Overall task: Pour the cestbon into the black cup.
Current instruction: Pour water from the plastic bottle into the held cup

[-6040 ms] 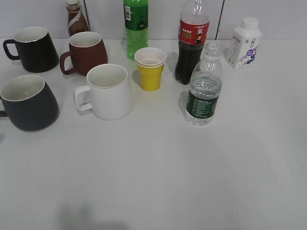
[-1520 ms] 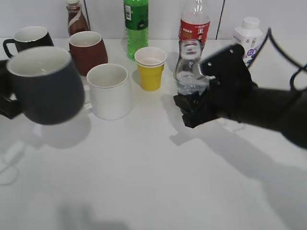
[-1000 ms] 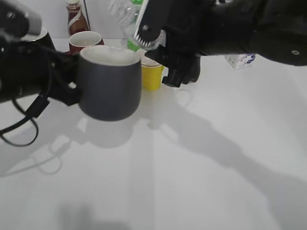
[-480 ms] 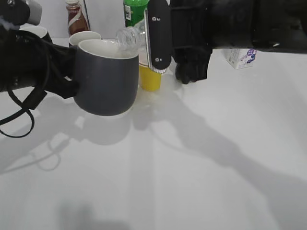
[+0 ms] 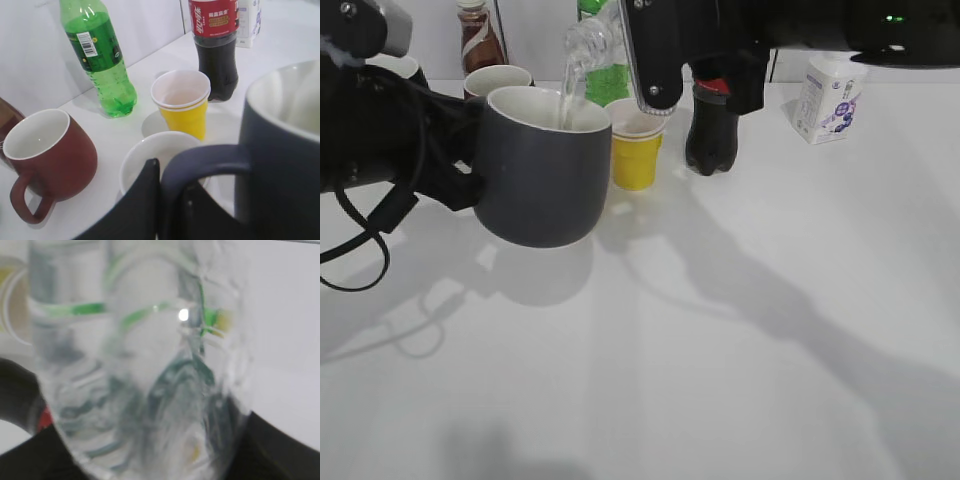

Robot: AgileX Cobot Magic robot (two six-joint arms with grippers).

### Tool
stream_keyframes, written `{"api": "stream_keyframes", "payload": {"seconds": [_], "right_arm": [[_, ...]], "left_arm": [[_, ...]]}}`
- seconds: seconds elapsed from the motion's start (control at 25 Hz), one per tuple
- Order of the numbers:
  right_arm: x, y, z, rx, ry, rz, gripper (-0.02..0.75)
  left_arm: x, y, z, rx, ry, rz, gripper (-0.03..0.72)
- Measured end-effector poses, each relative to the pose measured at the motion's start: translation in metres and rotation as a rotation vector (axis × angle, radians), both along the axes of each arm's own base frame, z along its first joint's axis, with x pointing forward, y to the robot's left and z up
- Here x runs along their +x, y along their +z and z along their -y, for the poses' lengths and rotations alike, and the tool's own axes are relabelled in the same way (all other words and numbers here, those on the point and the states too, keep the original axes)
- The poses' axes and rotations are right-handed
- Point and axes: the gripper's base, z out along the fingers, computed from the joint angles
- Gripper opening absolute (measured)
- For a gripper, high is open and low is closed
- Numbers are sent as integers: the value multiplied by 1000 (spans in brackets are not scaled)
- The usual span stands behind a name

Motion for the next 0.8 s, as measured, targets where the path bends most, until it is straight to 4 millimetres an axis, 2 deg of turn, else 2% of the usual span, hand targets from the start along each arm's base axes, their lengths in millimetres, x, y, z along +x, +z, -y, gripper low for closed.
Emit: {"api": "stream_keyframes", "payload": {"seconds": [0.44,0.8], "right_arm": [[4,14,-2,-60,31,103,435],[4,16,-2,-56,31,107,435]], "left_arm": [[0,1,1,-9,-9,14,37],[0,1,1,-7,-11,15,37]]}}
